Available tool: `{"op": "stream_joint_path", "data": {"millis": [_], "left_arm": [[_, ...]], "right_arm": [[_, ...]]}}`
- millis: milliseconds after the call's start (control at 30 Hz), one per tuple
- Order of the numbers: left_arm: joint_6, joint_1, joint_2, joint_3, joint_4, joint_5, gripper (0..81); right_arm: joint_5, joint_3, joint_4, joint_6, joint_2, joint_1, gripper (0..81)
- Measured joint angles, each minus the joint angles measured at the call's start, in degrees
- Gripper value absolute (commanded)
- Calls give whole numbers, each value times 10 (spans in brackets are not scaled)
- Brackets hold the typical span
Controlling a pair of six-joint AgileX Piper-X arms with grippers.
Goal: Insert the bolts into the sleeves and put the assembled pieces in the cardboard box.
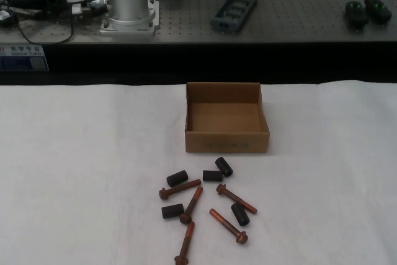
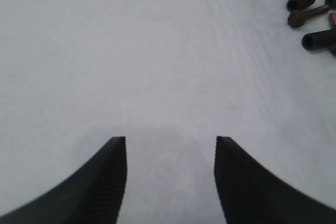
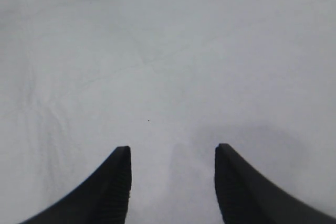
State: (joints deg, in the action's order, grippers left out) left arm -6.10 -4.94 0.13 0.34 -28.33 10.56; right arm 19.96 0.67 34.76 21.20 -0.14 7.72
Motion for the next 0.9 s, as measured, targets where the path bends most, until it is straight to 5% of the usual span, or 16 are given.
{"op": "stream_joint_path", "data": {"millis": [267,500,900], "left_arm": [[-113,0,0,3,39,143,380],[-226,0,0,3,134,204,380],[-324,0,0,3,152,154,380]], "right_arm": [[-10,0,-10,33,0,0,376],[-52,0,-32,36,0,0,376],[-58,0,-46,36,0,0,376]]}}
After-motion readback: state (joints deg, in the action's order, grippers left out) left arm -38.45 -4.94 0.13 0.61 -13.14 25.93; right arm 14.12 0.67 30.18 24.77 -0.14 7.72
